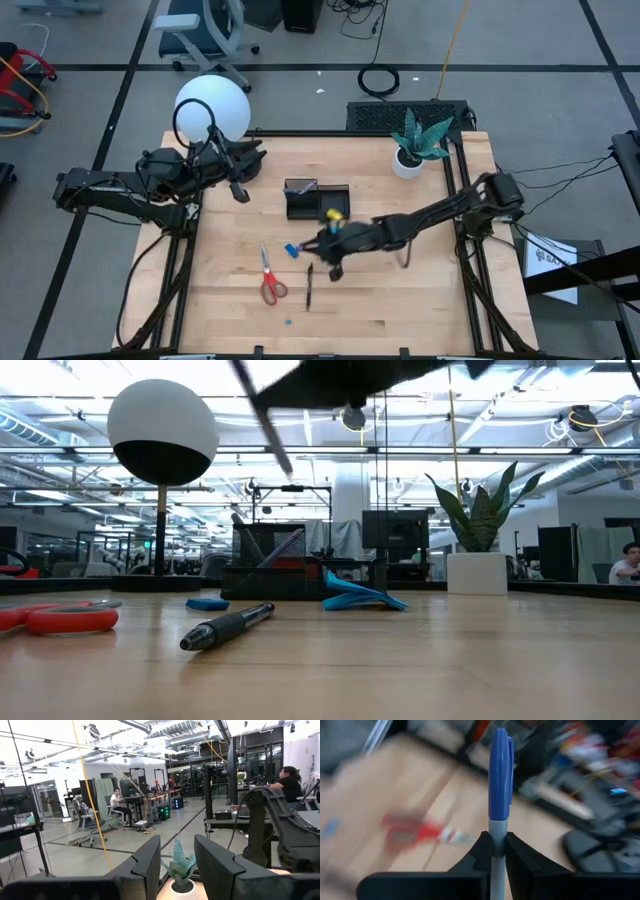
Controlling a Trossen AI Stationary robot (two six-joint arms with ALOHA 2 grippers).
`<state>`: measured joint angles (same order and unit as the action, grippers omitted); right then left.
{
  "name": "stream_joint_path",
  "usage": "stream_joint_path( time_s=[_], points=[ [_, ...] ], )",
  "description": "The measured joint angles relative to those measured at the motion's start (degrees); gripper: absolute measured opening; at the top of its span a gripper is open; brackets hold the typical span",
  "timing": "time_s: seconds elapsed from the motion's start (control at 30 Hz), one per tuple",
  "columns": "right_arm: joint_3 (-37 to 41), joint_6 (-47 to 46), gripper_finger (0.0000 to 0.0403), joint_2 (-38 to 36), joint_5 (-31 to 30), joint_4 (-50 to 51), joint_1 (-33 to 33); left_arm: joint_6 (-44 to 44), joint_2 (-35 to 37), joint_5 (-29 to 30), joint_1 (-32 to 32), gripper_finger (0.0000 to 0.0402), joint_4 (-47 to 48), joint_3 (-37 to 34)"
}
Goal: Pick and place office supplies into organizer
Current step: Put the blue marker into the black mesh organizer
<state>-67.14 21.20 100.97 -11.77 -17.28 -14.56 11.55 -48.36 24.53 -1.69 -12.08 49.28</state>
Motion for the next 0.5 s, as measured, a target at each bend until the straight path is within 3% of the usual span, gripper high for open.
stream_joint_path(
  time_s=[0.17, 0.27, 0.5],
  points=[
    [13.74, -9.23, 0.0022, -5.95, -10.59, -27.50, 2.66, 0.00, -0.01, 0.00, 0.02, 0.0127, -0.02, -0.02],
    [18.30, -13.09, 0.0022, -7.21, -12.71, -38.78, 5.20, -0.01, -0.02, 0.00, 0.02, 0.0127, 0.00, -0.02],
    [20.44, -15.77, 0.0022, -6.81, -12.23, -47.18, 9.43, 0.00, -0.01, -0.01, 0.00, 0.0127, -0.01, -0.02]
  ],
)
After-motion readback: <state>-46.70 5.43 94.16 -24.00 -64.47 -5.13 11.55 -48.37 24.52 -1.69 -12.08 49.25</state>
